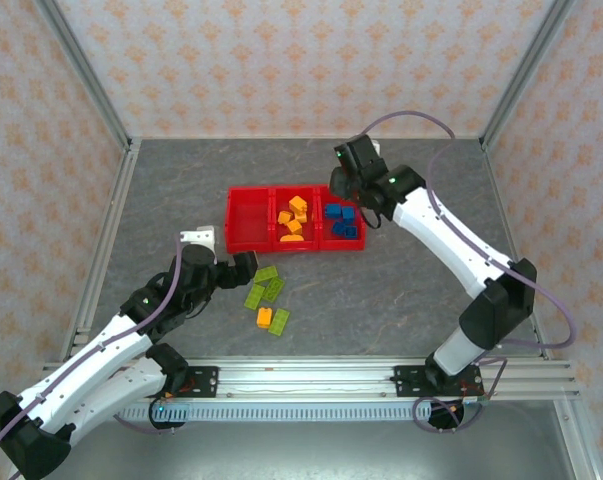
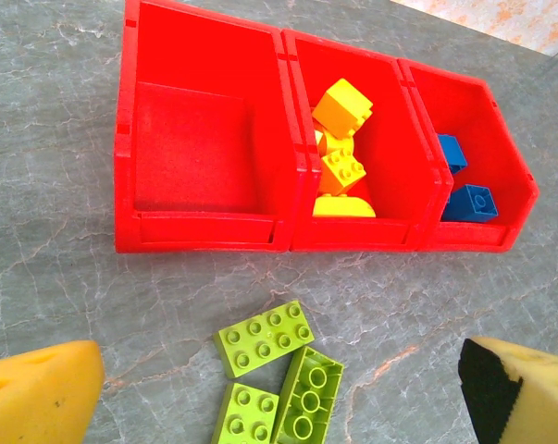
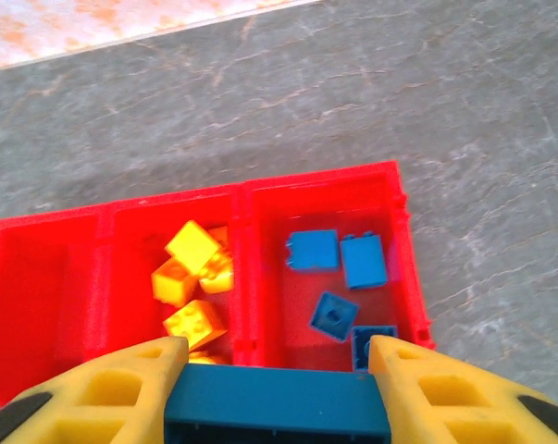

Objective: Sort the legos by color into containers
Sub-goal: Place the lego in the container.

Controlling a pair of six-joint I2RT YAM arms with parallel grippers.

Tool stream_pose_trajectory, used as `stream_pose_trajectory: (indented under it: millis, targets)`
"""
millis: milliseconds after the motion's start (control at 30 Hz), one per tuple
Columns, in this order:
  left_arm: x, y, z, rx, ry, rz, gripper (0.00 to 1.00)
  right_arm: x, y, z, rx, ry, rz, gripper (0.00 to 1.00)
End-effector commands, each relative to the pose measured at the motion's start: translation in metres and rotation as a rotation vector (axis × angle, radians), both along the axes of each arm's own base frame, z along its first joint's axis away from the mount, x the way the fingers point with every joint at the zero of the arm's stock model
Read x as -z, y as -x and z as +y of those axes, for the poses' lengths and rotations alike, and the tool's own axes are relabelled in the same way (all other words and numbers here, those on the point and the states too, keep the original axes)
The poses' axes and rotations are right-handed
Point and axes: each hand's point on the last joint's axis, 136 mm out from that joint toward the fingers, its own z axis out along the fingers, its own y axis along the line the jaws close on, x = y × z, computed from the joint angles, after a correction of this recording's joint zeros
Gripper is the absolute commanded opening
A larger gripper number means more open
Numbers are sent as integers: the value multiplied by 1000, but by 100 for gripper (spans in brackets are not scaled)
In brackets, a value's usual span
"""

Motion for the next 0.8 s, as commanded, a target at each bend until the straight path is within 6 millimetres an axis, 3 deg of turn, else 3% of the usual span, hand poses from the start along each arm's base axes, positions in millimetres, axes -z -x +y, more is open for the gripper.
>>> stream_pose_trajectory:
  millis: [0,233,433,633,767]
  targets:
    - [3,-1,1,-10,-14,1,99,36,-15,4,-65,27,75,34]
    - [9,0,-4,5,-20,20,99,97,-31,33,-170,-39,218,34]
    - [14,0,-7,14,-53,45,99,119,-38,35,-161,-27,251,38]
    - [18,0,-8,17,-68,54,99,122,-40,32,-162,-34,242,65]
    - [17,1,-9,20,-69,53,99,107,-39,35,-189,-56,214,83]
